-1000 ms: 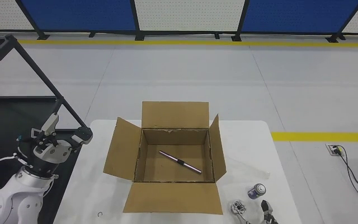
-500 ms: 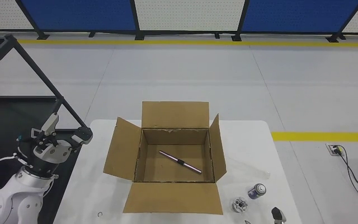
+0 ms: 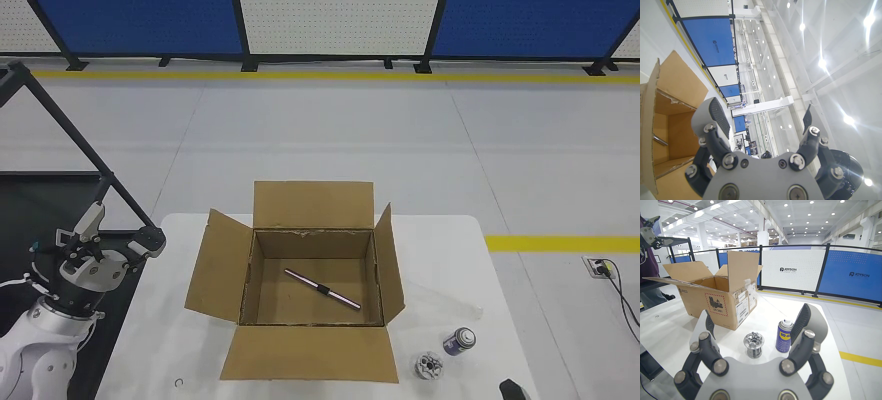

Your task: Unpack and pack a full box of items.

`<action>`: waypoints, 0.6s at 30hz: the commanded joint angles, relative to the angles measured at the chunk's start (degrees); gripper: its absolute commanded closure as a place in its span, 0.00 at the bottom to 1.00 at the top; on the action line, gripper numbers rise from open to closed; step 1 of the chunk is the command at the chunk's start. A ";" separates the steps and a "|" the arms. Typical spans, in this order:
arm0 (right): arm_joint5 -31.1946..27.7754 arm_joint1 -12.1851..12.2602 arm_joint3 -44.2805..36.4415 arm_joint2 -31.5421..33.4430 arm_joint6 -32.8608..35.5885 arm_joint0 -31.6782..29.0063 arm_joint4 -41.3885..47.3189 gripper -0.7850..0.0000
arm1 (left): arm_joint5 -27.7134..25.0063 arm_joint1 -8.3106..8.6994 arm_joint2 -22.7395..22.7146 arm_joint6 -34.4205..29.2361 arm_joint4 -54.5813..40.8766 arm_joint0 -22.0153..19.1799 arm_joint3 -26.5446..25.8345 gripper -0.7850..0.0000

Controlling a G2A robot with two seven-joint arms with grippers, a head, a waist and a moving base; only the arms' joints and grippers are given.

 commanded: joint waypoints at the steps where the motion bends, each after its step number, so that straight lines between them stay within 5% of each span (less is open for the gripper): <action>1: 0.00 0.00 0.00 0.00 0.00 0.00 0.00 0.00 | 0.00 0.00 0.00 0.00 0.00 0.00 0.00 0.00; 10: 2.30 0.14 -7.13 -0.09 3.10 -1.21 -3.69 0.00 | 0.85 0.14 0.59 -0.19 1.75 0.18 -0.57 0.00; 18: 1.70 0.42 -34.96 -0.68 31.69 -2.81 -7.06 0.00 | 2.05 0.53 0.18 -1.98 1.86 -0.18 2.94 0.00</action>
